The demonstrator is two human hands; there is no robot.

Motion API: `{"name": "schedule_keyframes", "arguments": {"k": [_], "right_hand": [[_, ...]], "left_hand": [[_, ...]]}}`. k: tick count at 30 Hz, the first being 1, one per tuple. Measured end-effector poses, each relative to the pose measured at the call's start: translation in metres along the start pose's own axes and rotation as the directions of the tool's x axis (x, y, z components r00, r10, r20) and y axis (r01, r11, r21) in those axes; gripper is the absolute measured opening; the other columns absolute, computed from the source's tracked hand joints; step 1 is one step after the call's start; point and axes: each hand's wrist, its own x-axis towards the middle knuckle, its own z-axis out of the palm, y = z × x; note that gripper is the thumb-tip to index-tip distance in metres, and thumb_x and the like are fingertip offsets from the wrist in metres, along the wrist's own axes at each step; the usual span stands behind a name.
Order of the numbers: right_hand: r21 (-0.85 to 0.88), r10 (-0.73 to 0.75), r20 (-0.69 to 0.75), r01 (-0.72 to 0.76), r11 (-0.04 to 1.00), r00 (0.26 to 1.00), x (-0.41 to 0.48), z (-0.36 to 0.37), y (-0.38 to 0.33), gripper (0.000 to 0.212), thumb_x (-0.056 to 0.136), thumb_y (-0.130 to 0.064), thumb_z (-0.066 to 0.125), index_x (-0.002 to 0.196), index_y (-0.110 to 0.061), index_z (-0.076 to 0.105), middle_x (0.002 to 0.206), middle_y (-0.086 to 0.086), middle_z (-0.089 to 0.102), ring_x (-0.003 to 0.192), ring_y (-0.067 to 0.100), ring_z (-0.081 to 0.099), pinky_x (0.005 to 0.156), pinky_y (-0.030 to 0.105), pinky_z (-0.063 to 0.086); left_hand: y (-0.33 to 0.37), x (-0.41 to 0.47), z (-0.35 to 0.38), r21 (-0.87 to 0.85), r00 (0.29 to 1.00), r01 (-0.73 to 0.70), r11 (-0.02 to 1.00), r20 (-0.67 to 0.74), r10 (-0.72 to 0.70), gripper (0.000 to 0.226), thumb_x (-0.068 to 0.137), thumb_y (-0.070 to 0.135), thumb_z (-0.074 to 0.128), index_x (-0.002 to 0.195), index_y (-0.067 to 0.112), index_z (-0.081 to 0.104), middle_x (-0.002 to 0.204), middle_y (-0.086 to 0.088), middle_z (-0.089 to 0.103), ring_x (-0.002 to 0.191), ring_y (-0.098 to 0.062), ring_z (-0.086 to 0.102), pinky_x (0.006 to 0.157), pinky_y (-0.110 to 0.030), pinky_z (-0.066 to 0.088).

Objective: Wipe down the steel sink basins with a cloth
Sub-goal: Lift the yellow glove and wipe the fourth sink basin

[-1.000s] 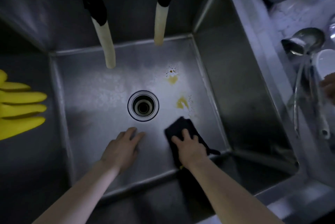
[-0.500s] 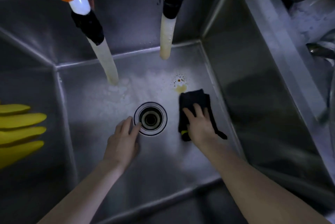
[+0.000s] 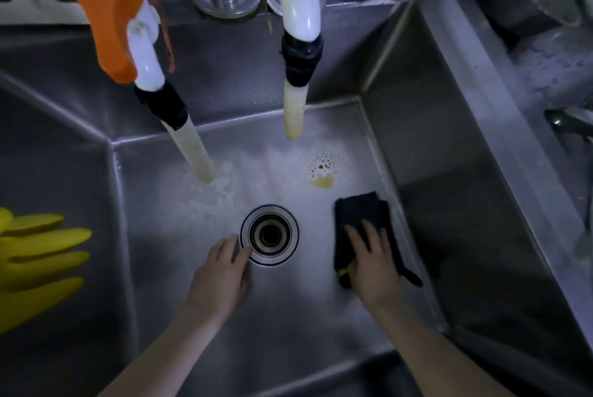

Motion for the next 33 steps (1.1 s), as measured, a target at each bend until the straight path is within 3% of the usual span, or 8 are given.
{"name": "schedule_keyframes", "arguments": {"k": [2,5,9,16,22,26,29,33], "right_hand": [[0.016,0.082,-0.083,-0.08,0.997,0.993,0.036,-0.018,0.003,0.077,0.09,-0.012,0.053,0.154,-0.025,0.013,0.161,0.007,0.006,0.146,0.04,0.005,0.121,0.043,0.012],[-0.088,-0.03,-0.141,0.018,0.996,0.99,0.098,-0.043,-0.011,0.083,0.088,-0.018,0.056,0.154,-0.015,0.005,0.16,0.01,0.011,0.147,0.032,0.01,0.121,0.041,0.006],[-0.164,-0.111,-0.073,0.098,0.982,0.991,0.143,-0.047,-0.06,0.075,0.095,-0.023,0.049,0.154,-0.02,0.003,0.162,0.0,0.006,0.146,0.038,0.005,0.119,0.04,0.016],[-0.226,-0.519,0.085,0.523,0.822,0.851,0.066,0.006,-0.074,0.072,0.094,-0.017,0.041,0.154,-0.026,0.004,0.162,-0.006,0.006,0.149,0.029,-0.001,0.121,0.042,0.01],[-0.031,-0.176,-0.065,0.175,0.984,0.982,0.059,-0.009,-0.025,0.079,0.087,-0.02,0.058,0.154,-0.024,0.015,0.162,-0.002,0.011,0.148,0.031,0.003,0.12,0.036,0.014],[-0.02,0.004,-0.128,-0.006,1.0,0.992,0.128,-0.043,-0.039,0.074,0.091,-0.018,0.053,0.154,-0.018,0.014,0.162,0.005,0.009,0.146,0.038,0.007,0.121,0.037,0.009],[-0.094,-0.079,-0.089,0.071,0.993,0.993,0.153,-0.047,-0.078,0.073,0.092,-0.018,0.05,0.154,-0.02,0.011,0.161,0.003,0.009,0.146,0.035,0.006,0.121,0.037,0.007],[-0.183,-0.34,-0.019,0.331,0.926,0.94,0.151,-0.025,-0.155,0.078,0.088,-0.016,0.051,0.154,-0.026,0.01,0.161,-0.002,0.007,0.148,0.032,-0.001,0.122,0.04,0.007]], "left_hand": [[-0.002,0.0,-0.002,0.025,1.0,-0.019,1.0,-0.003,0.019,0.054,0.084,0.02,0.056,0.138,0.021,0.046,0.152,-0.008,0.032,0.14,-0.028,0.03,0.093,-0.044,0.052],[-0.005,0.0,-0.002,0.017,0.999,-0.037,0.999,-0.02,0.037,0.055,0.081,0.017,0.061,0.135,0.02,0.051,0.148,-0.009,0.039,0.136,-0.029,0.038,0.089,-0.045,0.053],[-0.016,0.004,-0.002,0.03,0.998,-0.066,0.997,-0.002,0.066,0.059,0.083,0.019,0.054,0.14,0.026,0.041,0.149,0.0,0.033,0.136,-0.023,0.034,0.1,-0.04,0.047],[-0.019,-0.001,-0.009,0.078,1.0,0.009,0.997,0.02,-0.011,0.056,0.087,0.024,0.049,0.141,0.029,0.036,0.156,0.0,0.018,0.139,-0.021,0.027,0.104,-0.038,0.043],[-0.025,-0.004,-0.011,0.072,1.0,0.021,0.997,0.016,-0.022,0.06,0.086,0.023,0.051,0.143,0.03,0.033,0.157,0.001,0.016,0.141,-0.019,0.026,0.103,-0.037,0.045],[-0.039,-0.009,-0.013,0.002,0.998,0.06,0.998,-0.034,-0.06,0.062,0.085,0.021,0.055,0.143,0.029,0.035,0.157,0.001,0.017,0.143,-0.017,0.025,0.105,-0.035,0.044],[-0.053,-0.02,-0.011,-0.027,0.992,0.106,0.994,-0.071,-0.108,0.063,0.087,0.021,0.056,0.145,0.029,0.032,0.157,0.001,0.016,0.141,-0.019,0.028,0.111,-0.03,0.036],[-0.074,-0.036,-0.014,-0.052,0.979,0.168,0.984,-0.11,-0.173,0.067,0.084,0.02,0.06,0.145,0.028,0.032,0.154,-0.001,0.022,0.139,-0.021,0.03,0.112,-0.032,0.035]]}}
